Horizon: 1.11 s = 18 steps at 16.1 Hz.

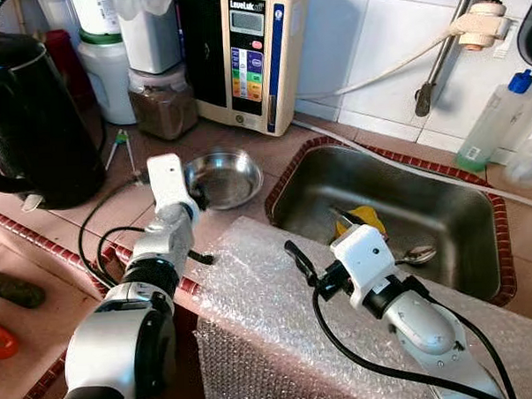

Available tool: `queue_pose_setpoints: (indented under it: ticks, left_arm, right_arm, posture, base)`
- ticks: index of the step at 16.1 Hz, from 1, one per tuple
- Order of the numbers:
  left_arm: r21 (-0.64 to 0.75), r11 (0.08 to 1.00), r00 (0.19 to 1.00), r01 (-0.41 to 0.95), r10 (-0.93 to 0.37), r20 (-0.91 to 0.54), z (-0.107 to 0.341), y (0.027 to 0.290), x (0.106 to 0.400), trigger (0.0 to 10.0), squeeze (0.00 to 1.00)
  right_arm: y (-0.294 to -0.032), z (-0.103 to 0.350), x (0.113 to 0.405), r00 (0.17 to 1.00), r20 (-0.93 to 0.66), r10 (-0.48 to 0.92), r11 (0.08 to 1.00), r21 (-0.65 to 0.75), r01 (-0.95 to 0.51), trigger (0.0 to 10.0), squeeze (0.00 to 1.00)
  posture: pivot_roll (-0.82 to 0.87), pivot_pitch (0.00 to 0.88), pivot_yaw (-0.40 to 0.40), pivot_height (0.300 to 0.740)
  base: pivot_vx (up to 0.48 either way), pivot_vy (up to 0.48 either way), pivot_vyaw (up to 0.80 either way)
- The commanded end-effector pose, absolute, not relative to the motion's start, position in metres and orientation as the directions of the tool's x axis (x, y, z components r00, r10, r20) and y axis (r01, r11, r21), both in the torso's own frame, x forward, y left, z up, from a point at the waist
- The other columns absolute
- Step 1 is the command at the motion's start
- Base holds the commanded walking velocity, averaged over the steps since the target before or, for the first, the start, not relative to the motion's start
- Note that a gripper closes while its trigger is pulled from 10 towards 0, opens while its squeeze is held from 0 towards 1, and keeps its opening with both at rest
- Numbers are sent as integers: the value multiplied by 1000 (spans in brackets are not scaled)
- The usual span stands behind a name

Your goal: Kitchen organization

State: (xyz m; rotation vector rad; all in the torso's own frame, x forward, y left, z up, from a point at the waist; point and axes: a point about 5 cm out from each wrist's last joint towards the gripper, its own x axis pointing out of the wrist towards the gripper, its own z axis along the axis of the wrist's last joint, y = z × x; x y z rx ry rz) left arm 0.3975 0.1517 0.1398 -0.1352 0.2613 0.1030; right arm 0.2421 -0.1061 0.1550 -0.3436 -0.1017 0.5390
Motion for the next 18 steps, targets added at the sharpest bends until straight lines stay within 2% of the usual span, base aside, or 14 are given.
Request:
queue_pose_setpoints:
  ticks: [1,4,8,15,16,17,18]
  left_arm:
    - [-114,987,971,-113,85,-224,150,151,401,10000,0]
    - [-74,990,972,-119,101,-212,154,156,402,10000,0]
    - [-35,991,954,-130,115,-278,140,162,398,10000,0]
    - [-79,995,923,-62,27,-384,119,141,390,10000,0]
    - [-84,995,920,-57,20,-392,117,141,389,9255,0]
    - [-89,994,916,-58,17,-400,115,140,388,2627,0]
    - [-96,994,913,-61,17,-408,114,140,388,0,0]
  right_arm:
    - [-106,155,242,852,6,523,797,-358,-486,10000,153]
    - [-106,155,243,852,9,523,796,-363,-485,10000,153]
    - [-105,155,245,850,11,526,793,-367,-486,10000,157]
    - [-106,155,245,851,13,526,793,-371,-484,10000,153]
    - [-106,155,245,851,13,525,793,-371,-484,10000,157]
    - [-106,155,245,851,12,525,793,-371,-484,10000,149]
    - [-106,155,245,850,12,526,792,-371,-485,10000,153]
  posture:
    - [55,0,-30,740]
    - [58,0,-31,740]
    - [64,0,-31,740]
    - [60,0,-30,740]
    - [60,0,-30,740]
    - [58,0,-30,740]
    - [58,0,-30,740]
  base:
    - [0,0,0]
    - [0,0,0]
    - [0,0,0]
    - [0,0,0]
    - [0,0,0]
    - [0,0,0]
    - [0,0,0]
